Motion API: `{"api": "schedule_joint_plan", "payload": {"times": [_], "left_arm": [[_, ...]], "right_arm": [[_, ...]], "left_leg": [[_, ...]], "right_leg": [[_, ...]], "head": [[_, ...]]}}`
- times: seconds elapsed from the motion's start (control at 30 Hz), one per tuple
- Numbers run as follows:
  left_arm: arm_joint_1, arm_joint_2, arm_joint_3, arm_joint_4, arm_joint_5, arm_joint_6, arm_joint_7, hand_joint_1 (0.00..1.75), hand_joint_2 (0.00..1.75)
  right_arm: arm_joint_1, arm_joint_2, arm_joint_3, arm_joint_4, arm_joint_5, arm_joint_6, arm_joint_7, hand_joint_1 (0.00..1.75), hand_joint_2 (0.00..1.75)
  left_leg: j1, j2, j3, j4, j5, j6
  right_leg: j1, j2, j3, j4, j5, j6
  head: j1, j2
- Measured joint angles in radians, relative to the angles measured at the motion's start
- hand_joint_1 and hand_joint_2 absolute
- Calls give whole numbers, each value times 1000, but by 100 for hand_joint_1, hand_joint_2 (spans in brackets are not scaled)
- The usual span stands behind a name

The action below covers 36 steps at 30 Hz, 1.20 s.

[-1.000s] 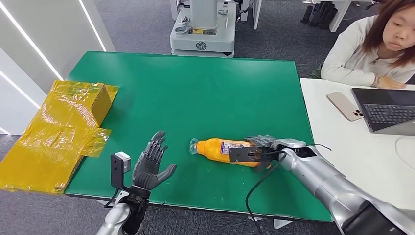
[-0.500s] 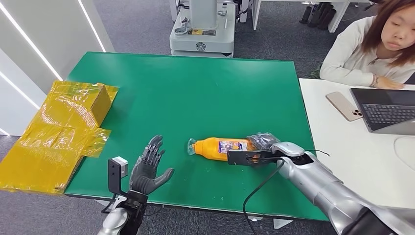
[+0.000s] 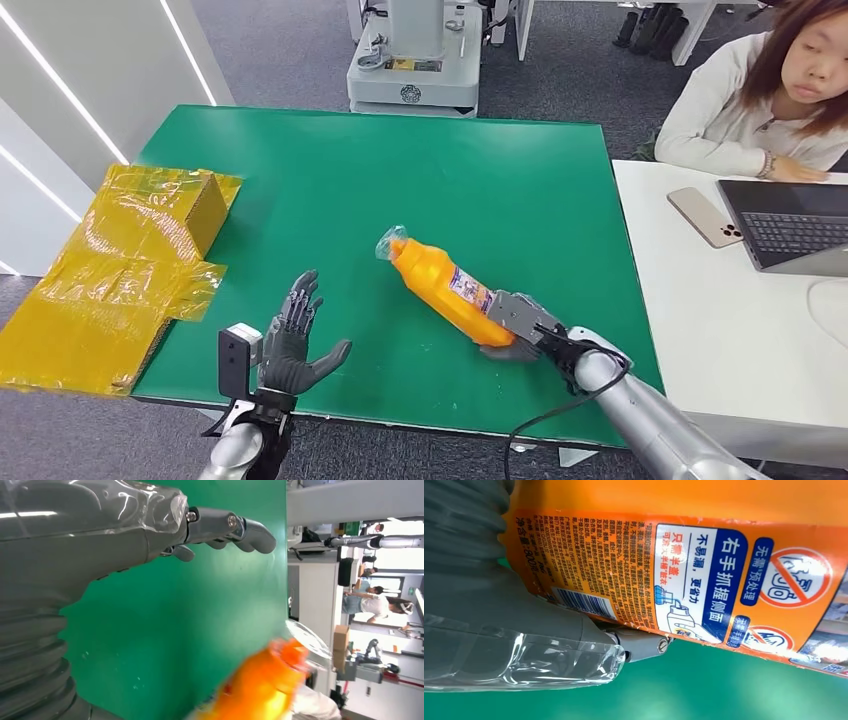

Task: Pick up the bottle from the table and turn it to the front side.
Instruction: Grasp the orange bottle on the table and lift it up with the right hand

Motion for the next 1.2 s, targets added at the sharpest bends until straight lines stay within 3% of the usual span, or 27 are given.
{"api": "schedule_joint_plan", "payload": {"times": [0.27, 0.4, 0.6, 0.77, 1.2], "left_arm": [[6, 12, 1, -1, 13, 53, -6, 0, 175], [-10, 28, 2, -1, 58, 1, 25, 0, 175], [-136, 47, 1, 28, 146, -164, 97, 0, 175], [-281, 49, -2, 97, 338, -332, 190, 0, 175], [-404, 39, -38, 129, 400, -385, 264, 0, 175]], "right_arm": [[193, -1, -167, -167, -108, -111, -30, 175, 175], [226, -1, -218, -223, -117, -147, -63, 175, 175], [222, 4, -232, -306, -79, -227, -129, 175, 175], [172, 54, -214, -361, -58, -242, -124, 175, 175], [93, 131, -143, -326, -33, -221, -79, 175, 175]], "left_leg": [[0, -1, -1, 0, 0, 0], [0, 0, -2, 0, 0, 0], [0, -1, -2, 0, 2, 1], [0, 2, -2, 0, 3, 1], [0, 0, -5, 0, 3, 1]], "right_leg": [[0, -1, 0, 0, 0, 0], [0, -1, -1, 0, 0, 0], [0, -2, -1, 1, 1, 0], [0, 1, -3, 2, 3, -2], [0, -1, -5, 2, 3, -1]], "head": [[0, 0], [0, 0], [0, 0], [0, 0], [0, 0]]}}
